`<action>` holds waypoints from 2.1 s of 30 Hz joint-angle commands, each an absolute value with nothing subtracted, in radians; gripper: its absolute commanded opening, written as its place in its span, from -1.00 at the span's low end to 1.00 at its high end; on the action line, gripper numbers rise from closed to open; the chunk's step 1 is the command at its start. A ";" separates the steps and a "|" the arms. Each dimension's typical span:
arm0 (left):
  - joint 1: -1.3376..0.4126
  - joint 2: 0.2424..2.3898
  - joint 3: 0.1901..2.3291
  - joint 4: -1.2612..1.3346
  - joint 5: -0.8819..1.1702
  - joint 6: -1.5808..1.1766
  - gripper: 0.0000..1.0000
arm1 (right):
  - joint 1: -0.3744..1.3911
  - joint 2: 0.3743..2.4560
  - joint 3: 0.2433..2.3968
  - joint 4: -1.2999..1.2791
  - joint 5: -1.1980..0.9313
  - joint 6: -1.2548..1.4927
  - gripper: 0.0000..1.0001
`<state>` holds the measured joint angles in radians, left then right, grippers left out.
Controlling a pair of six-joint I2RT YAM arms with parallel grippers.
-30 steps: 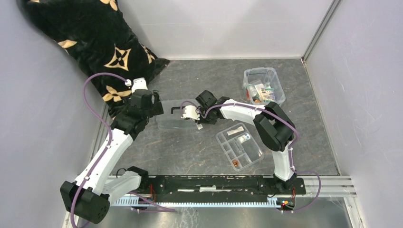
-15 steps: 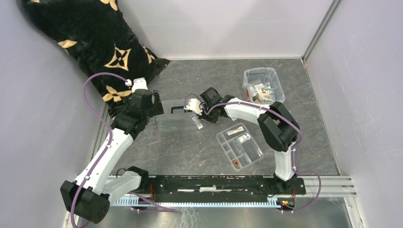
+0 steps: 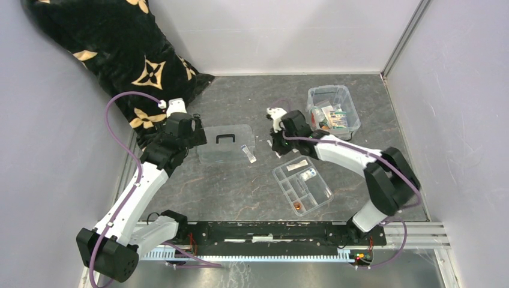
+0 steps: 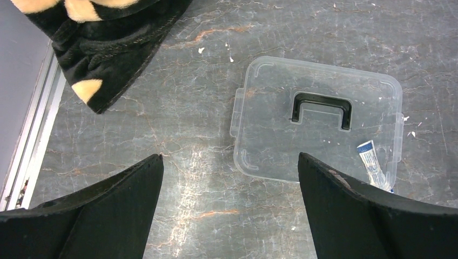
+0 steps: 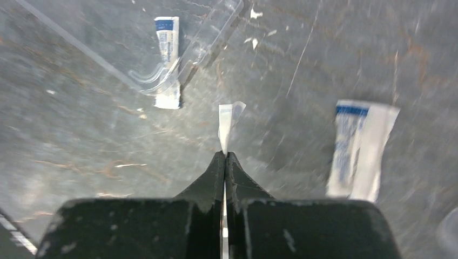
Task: Organize the medicine kit
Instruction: Pick up the medical item at the center of the board, then place the medical item at the medicine box compartment.
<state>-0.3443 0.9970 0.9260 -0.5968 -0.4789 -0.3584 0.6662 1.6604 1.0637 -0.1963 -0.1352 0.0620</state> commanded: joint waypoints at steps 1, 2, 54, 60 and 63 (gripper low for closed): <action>-0.342 0.996 0.936 -0.583 -0.488 -0.358 1.00 | 0.670 1.493 0.864 0.061 -0.114 0.545 -1.00; -0.342 0.996 0.936 -0.583 -0.486 -0.358 1.00 | 0.670 1.450 0.791 0.122 -0.096 0.642 -1.00; -0.342 0.983 0.936 -0.580 -0.477 -0.356 1.00 | 0.698 1.019 0.376 0.171 0.489 1.100 -0.40; -0.341 0.978 0.934 -0.580 -0.479 -0.355 1.00 | 0.661 1.083 0.512 0.179 0.330 0.562 -0.31; -0.342 0.978 0.934 -0.580 -0.479 -0.354 1.00 | 0.633 1.168 0.619 0.107 0.221 0.341 -0.02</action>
